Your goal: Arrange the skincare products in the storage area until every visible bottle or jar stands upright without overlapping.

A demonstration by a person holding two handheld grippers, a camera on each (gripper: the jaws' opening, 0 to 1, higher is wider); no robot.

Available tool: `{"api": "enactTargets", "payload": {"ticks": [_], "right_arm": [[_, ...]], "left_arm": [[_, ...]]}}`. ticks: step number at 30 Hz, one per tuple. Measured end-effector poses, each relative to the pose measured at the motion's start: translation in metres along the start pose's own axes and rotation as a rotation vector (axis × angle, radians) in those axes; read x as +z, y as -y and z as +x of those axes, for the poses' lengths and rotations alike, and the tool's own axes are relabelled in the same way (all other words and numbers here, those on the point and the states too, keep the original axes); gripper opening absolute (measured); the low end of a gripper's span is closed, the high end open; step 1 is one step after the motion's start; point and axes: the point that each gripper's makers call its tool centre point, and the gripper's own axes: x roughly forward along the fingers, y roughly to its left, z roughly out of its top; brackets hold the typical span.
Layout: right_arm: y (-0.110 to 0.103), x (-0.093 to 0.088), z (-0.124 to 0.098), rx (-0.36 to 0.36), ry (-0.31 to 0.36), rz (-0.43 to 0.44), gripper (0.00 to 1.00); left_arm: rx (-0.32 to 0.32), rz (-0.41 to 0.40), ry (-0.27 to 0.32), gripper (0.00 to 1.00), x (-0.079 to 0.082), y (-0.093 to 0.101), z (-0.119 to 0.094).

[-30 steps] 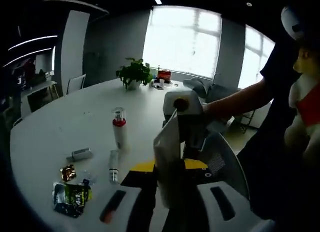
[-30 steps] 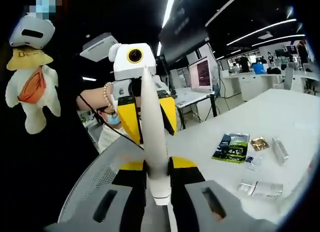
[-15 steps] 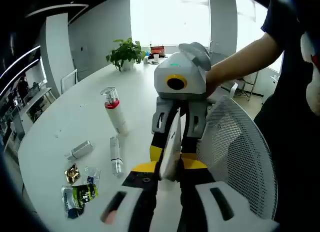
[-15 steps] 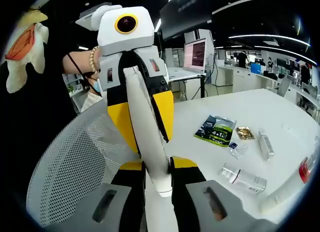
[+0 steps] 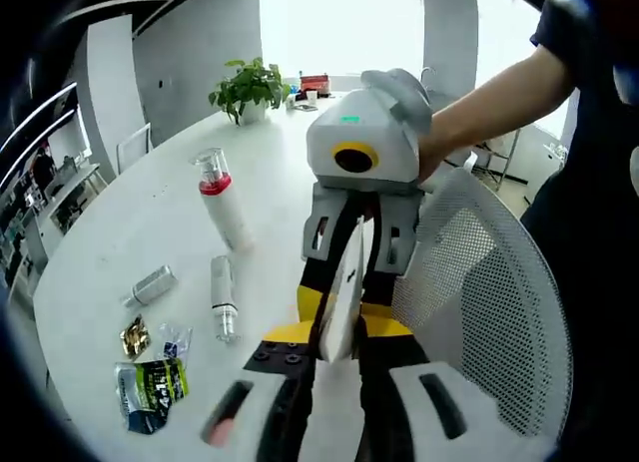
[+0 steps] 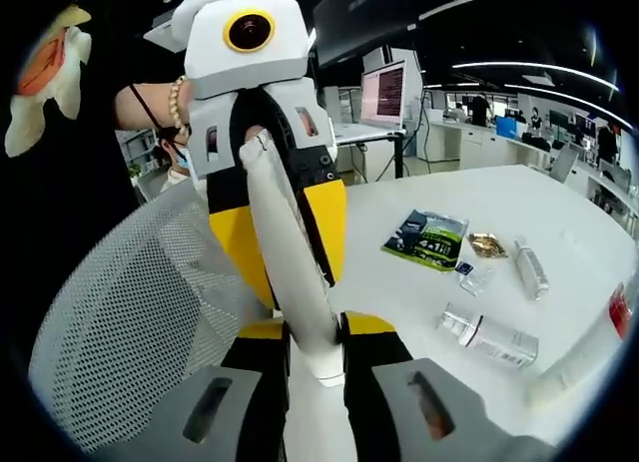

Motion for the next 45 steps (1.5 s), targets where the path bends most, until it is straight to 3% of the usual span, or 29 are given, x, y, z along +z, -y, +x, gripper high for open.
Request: {"api": "enactTargets", "payload": {"ticks": [15, 18, 36, 45], "right_arm": [[0.005, -0.001, -0.001, -0.005, -0.001, -0.004, 0.19], [0.005, -0.001, 0.0, 0.0, -0.003, -0.009, 0.19], [0.005, -0.002, 0.003, -0.003, -0.027, -0.031, 0.21], [0.01, -0.005, 0.001, -0.033, -0.071, -0.083, 0.21]], "left_arm": [[0.007, 0.023, -0.028, 0.23, -0.003, -0.007, 0.005], [0.004, 0.04, -0.059, 0.24, -0.008, -0.005, 0.01], [0.006, 0.017, -0.042, 0.21, -0.007, -0.005, 0.008], [0.033, 0.036, -0.033, 0.2, -0.004, -0.009, 0.011]]}}
